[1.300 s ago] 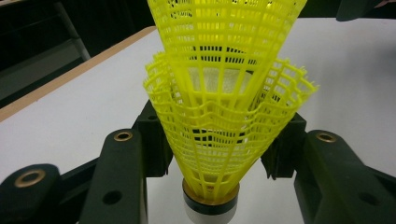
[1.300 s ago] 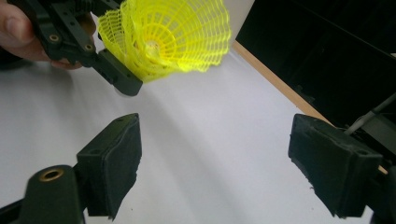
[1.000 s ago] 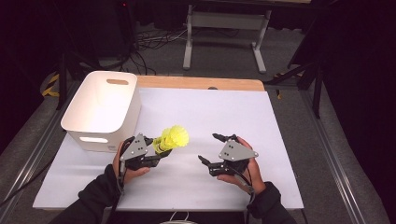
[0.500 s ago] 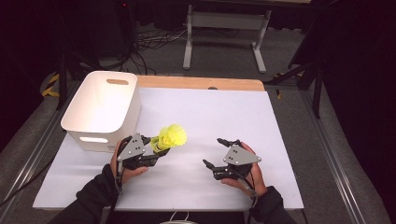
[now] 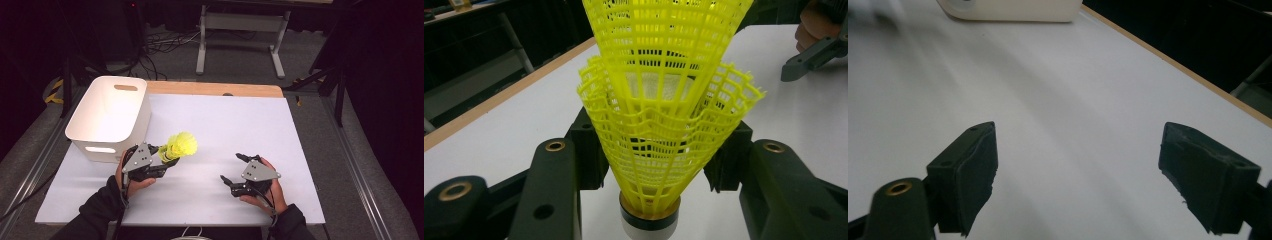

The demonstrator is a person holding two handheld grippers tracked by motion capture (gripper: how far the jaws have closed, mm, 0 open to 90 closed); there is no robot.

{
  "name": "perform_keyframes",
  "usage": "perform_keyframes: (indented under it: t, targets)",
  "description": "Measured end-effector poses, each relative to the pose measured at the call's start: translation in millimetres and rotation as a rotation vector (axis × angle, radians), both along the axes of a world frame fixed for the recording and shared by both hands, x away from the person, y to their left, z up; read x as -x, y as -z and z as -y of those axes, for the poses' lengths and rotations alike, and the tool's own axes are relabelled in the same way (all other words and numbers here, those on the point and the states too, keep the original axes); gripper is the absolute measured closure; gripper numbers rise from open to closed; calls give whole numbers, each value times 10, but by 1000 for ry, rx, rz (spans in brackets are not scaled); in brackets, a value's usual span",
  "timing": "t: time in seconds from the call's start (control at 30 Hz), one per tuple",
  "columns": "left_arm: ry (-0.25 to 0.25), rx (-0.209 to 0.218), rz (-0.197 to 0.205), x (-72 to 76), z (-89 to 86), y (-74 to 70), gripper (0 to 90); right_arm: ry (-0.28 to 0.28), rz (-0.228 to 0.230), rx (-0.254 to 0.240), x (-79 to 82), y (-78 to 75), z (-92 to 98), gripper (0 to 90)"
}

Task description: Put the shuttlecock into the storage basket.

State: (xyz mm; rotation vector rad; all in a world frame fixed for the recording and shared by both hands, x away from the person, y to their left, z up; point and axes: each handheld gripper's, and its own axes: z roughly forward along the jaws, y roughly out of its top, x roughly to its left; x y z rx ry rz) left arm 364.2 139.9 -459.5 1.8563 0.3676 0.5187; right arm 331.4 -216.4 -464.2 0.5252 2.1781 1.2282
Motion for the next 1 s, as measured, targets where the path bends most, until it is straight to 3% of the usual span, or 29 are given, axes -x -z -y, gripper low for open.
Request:
perform_keyframes:
  t: [0.37,1.0]
  targets:
    - [-11,14,9,10,-50,-36,518,4,-11,-9,41,54,97,167]
    - [-34,36,27,12,-190,-109,516,-14,-10,-5,38,65,65,166]
